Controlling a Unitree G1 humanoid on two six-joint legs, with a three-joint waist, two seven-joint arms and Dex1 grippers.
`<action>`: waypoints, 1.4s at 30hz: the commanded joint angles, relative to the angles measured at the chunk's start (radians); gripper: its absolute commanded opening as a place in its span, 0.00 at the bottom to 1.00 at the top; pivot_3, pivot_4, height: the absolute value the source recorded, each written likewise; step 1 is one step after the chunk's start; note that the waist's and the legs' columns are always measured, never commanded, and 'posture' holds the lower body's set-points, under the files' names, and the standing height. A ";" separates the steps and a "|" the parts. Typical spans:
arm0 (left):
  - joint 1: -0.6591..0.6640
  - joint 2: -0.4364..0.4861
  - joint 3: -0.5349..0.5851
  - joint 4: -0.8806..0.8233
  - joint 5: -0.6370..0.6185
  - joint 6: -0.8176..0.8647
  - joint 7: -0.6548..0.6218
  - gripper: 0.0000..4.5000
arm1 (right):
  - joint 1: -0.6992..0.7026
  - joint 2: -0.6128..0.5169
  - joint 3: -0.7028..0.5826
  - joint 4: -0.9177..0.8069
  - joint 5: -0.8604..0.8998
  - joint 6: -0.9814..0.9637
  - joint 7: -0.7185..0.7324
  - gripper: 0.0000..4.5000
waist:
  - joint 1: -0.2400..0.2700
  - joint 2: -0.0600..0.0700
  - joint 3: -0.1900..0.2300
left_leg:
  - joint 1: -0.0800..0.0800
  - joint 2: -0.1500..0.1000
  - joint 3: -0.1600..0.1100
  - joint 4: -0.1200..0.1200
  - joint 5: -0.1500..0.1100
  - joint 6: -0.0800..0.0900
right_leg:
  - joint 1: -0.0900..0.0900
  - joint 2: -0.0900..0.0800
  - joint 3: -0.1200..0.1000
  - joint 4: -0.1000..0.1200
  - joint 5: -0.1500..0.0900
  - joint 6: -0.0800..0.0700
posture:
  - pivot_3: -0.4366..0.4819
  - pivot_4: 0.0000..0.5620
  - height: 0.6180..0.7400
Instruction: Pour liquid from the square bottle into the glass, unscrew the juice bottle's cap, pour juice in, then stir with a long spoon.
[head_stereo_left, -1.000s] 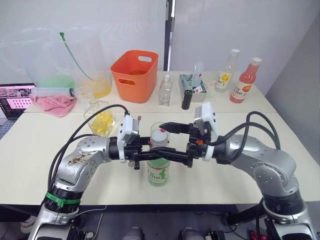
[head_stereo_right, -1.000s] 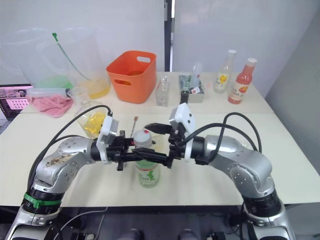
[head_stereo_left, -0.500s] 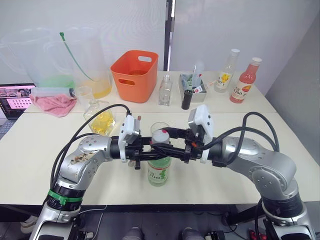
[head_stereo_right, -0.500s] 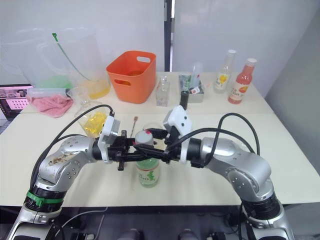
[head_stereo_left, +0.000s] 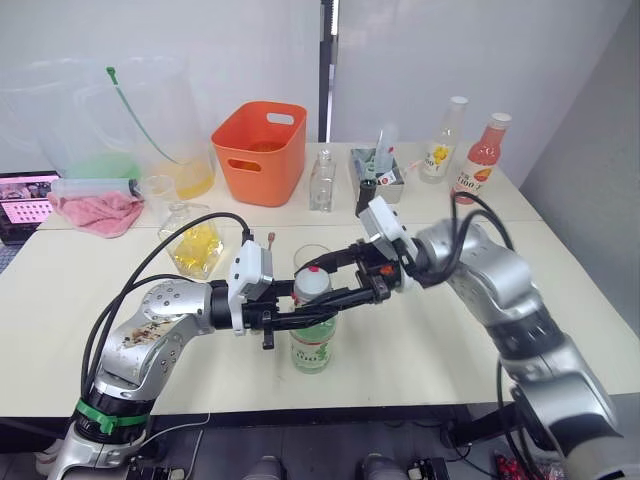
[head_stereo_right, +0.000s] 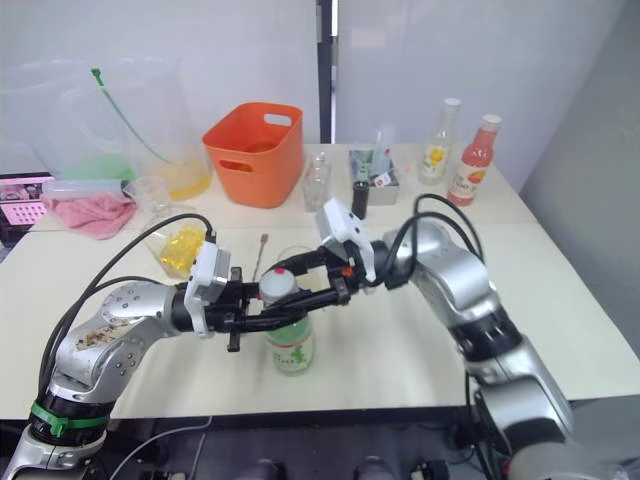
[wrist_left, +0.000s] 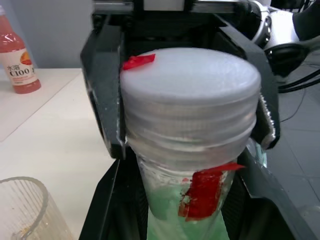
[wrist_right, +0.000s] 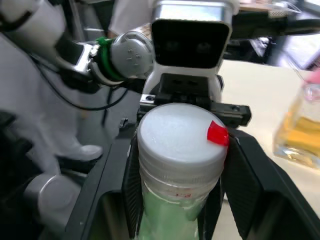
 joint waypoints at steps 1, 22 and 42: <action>0.000 0.008 -0.004 -0.045 -0.023 0.017 0.009 0.30 | -0.124 0.073 0.066 0.206 -0.061 -0.187 0.161 0.39 | -0.004 0.000 0.000 | 0.000 0.000 0.000 0.000 0.000 0.000 | 0.000 0.000 0.000 0.000 0.000 0.000 | 0.48 0.27 1.00; -0.025 -0.024 -0.031 -0.017 -0.019 0.011 0.012 0.30 | -0.036 -0.156 -0.118 -0.061 0.314 0.129 -0.090 0.99 | 0.025 0.000 0.000 | -0.003 -0.002 -0.001 0.000 -0.001 0.000 | -0.003 -0.002 -0.001 0.001 0.000 0.000 | 0.48 0.27 1.00; -0.119 -0.099 -0.086 0.156 0.002 -0.049 -0.106 0.30 | 0.377 -0.034 -0.299 -0.773 0.436 0.618 -1.163 0.99 | 0.034 0.000 0.000 | -0.005 -0.003 -0.001 0.001 -0.001 0.000 | -0.001 -0.002 -0.001 -0.002 0.000 0.001 | 0.48 0.27 1.00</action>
